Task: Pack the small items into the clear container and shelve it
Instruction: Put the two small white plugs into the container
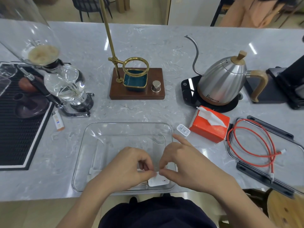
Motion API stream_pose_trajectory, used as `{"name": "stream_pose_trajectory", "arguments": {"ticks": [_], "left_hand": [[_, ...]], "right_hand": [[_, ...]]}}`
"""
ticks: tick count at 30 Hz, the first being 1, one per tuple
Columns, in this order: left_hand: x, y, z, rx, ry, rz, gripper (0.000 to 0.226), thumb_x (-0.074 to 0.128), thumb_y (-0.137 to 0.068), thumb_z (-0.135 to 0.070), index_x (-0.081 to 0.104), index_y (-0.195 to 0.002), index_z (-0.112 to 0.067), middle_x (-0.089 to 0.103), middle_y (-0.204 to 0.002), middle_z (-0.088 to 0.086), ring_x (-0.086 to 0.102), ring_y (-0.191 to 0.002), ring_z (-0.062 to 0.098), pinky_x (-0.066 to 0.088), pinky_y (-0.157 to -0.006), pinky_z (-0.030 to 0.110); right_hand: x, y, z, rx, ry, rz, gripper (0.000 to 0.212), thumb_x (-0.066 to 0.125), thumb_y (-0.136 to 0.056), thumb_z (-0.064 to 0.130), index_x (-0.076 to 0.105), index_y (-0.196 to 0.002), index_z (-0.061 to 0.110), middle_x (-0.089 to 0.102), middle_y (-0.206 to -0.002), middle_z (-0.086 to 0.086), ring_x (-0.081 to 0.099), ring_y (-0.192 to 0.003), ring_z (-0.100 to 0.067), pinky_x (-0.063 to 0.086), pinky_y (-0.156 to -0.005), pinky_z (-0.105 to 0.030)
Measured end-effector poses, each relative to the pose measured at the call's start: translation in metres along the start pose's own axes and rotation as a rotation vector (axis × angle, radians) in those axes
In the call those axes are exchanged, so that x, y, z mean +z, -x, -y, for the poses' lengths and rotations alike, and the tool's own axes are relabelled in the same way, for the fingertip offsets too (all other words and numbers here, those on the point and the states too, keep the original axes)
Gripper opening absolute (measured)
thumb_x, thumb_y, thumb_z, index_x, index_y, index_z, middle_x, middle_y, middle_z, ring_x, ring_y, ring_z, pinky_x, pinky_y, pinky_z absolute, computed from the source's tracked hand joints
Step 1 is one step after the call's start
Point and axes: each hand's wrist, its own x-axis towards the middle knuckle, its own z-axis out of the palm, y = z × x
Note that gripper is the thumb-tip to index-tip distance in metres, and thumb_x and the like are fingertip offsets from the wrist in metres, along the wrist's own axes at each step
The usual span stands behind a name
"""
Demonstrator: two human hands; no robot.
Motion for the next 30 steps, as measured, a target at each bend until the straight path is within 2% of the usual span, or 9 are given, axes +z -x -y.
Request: {"name": "stream_pose_trajectory", "arguments": {"ticks": [2, 4, 8, 10, 13, 16, 23, 26, 30], "left_hand": [[-0.003, 0.0, -0.003, 0.018, 0.006, -0.037, 0.009, 0.08, -0.075, -0.025, 0.074, -0.069, -0.028, 0.07, -0.073, -0.015, 0.066, -0.076, 0.007, 0.053, -0.073, 0.023], [-0.007, -0.001, -0.007, 0.027, 0.01, -0.071, 0.009, 0.081, -0.075, -0.023, 0.074, -0.07, -0.027, 0.07, -0.074, -0.014, 0.065, -0.078, 0.008, 0.052, -0.073, 0.02], [-0.013, -0.005, -0.014, 0.069, 0.015, -0.136, 0.013, 0.081, -0.076, -0.018, 0.073, -0.069, -0.025, 0.07, -0.074, -0.015, 0.065, -0.078, 0.009, 0.049, -0.071, 0.015], [-0.015, -0.009, -0.017, 0.09, 0.019, -0.168, 0.015, 0.08, -0.076, -0.015, 0.072, -0.069, -0.025, 0.07, -0.073, -0.016, 0.065, -0.077, 0.009, 0.049, -0.071, 0.014], [-0.016, -0.02, -0.026, 0.146, -0.012, -0.192, 0.014, 0.078, -0.077, -0.013, 0.073, -0.07, -0.024, 0.07, -0.074, -0.015, 0.066, -0.078, 0.011, 0.051, -0.072, 0.019], [-0.018, -0.031, -0.032, 0.199, -0.036, -0.228, 0.014, 0.076, -0.077, -0.011, 0.074, -0.072, -0.023, 0.07, -0.073, -0.013, 0.066, -0.078, 0.011, 0.051, -0.072, 0.018], [-0.02, -0.064, -0.049, 0.346, -0.175, -0.262, 0.008, 0.072, -0.079, -0.017, 0.07, -0.073, -0.022, 0.067, -0.074, -0.015, 0.062, -0.075, 0.005, 0.045, -0.071, 0.013], [-0.018, -0.083, -0.057, 0.337, -0.215, -0.256, 0.006, 0.071, -0.082, -0.023, 0.071, -0.076, -0.025, 0.067, -0.076, -0.015, 0.062, -0.078, 0.005, 0.045, -0.07, 0.013], [-0.015, -0.104, -0.065, 0.295, -0.285, -0.203, 0.003, 0.074, -0.083, -0.026, 0.075, -0.08, -0.025, 0.069, -0.078, -0.013, 0.06, -0.084, 0.005, 0.043, -0.07, 0.013]], "right_hand": [[-0.002, 0.002, -0.005, -0.003, -0.078, -0.088, 0.01, 0.066, -0.083, 0.038, 0.072, -0.087, 0.031, 0.067, -0.084, 0.014, 0.057, -0.089, -0.003, 0.038, -0.105, -0.029], [-0.005, 0.006, -0.009, 0.027, -0.127, -0.191, 0.005, 0.07, -0.082, 0.033, 0.07, -0.086, 0.028, 0.065, -0.082, 0.014, 0.057, -0.085, -0.005, 0.047, -0.084, -0.026], [-0.013, 0.013, -0.021, 0.112, -0.164, -0.379, 0.007, 0.075, -0.081, 0.021, 0.068, -0.08, 0.024, 0.065, -0.081, 0.012, 0.058, -0.084, -0.006, 0.045, -0.077, -0.022], [-0.014, 0.016, -0.027, 0.155, -0.165, -0.441, 0.01, 0.075, -0.081, 0.019, 0.067, -0.079, 0.024, 0.066, -0.079, 0.012, 0.059, -0.082, -0.008, 0.046, -0.075, -0.025], [-0.015, 0.02, -0.035, 0.228, -0.204, -0.509, 0.011, 0.074, -0.081, 0.015, 0.067, -0.078, 0.024, 0.066, -0.077, 0.011, 0.062, -0.079, -0.008, 0.049, -0.073, -0.029], [-0.014, 0.024, -0.041, 0.286, -0.21, -0.541, 0.013, 0.075, -0.081, 0.012, 0.069, -0.077, 0.023, 0.066, -0.076, 0.012, 0.062, -0.077, -0.008, 0.048, -0.073, -0.026], [-0.01, 0.029, -0.06, 0.367, -0.195, -0.561, 0.014, 0.071, -0.086, 0.012, 0.064, -0.078, 0.022, 0.063, -0.075, 0.013, 0.056, -0.082, -0.002, 0.04, -0.072, -0.006], [-0.007, 0.027, -0.067, 0.4, -0.224, -0.568, 0.014, 0.071, -0.085, 0.013, 0.064, -0.078, 0.023, 0.063, -0.074, 0.014, 0.056, -0.081, 0.001, 0.039, -0.071, -0.006], [-0.003, 0.021, -0.077, 0.455, -0.26, -0.585, 0.01, 0.074, -0.083, 0.016, 0.067, -0.078, 0.022, 0.065, -0.072, 0.012, 0.059, -0.078, -0.006, 0.043, -0.068, -0.011]]}}
